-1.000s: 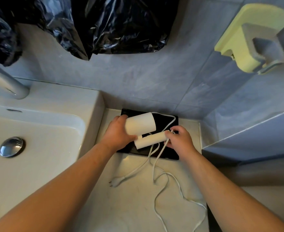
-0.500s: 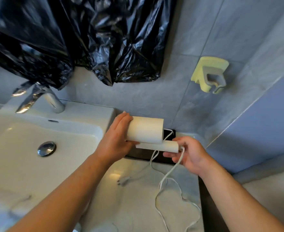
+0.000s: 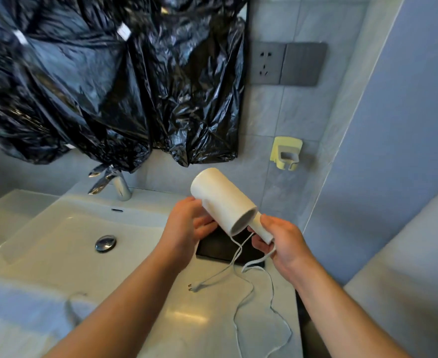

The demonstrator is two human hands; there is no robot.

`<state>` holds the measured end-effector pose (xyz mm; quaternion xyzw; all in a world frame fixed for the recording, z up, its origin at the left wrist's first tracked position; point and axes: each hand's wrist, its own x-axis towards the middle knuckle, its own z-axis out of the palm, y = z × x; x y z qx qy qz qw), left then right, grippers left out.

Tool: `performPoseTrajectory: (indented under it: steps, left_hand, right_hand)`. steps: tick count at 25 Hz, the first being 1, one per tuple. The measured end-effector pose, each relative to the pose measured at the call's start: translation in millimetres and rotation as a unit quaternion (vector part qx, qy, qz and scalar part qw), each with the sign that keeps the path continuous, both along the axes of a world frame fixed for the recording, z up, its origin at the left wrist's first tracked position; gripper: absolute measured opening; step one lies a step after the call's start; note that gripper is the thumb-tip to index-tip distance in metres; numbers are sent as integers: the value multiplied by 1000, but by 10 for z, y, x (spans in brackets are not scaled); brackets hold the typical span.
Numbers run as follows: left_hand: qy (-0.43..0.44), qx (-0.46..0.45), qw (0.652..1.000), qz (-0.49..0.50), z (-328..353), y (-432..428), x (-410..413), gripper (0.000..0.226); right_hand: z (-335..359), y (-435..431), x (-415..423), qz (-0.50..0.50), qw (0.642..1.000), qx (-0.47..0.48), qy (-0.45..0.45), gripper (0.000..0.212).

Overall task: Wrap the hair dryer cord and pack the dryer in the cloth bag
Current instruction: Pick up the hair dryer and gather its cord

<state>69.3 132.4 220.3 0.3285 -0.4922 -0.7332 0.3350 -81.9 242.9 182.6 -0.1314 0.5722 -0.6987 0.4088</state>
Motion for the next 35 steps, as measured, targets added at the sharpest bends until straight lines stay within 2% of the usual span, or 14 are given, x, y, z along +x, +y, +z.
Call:
performPoseTrajectory:
  steps: [1,2,4,5,8,9,13,20,21,24,27,30,31,35]
  left_hand:
    - [30,35,999,-2,32,95,8,17]
    - [34,35,999,-2,43,160,23,28]
    - [50,8,999,13,63,234,66,50]
    - [63,-2,998,20,80,250,102,54]
    - [79,-35,996,13,142,257,206,65]
    - [81,-52,995,1,161,259,225,70]
    - [96,-100,990,-41,290,214,263,67]
    - [66,-150,984,-74,497,-162,408,74]
    - [56,-163,982,-77,517,-234,442,76]
    - [15,-216,968,-130,578,-473,534,75]
    - [-13,-241,954,-177,671,-676,557,68]
    - [-84,-308,918,-236,771,-812,551,69]
    - [-102,-318,908,-254,796,-841,541,68]
    - [-105,-295,908,-278,908,-918,478,63]
  right_hand:
    - [26,57,86,-4,999,-9,43,17]
    - [62,117,178,0,997,-23,79,16]
    - [123,209,308,17,990,-51,130,17]
    - [172,250,354,32,986,-58,150,17]
    - [396,287,464,83,971,-20,223,9]
    - [476,268,494,86,963,8,256,16]
    - [681,158,614,57,936,55,344,40]
    - [883,-43,758,57,915,74,392,32]
    - [890,-50,736,73,899,91,422,33]
    - [962,-34,670,136,814,153,544,42]
    - [1077,-76,629,169,775,174,584,35]
    - [1141,-109,633,232,673,244,658,29]
    - [1148,-114,642,246,661,256,661,28]
    - [1253,-187,588,256,670,259,647,24]
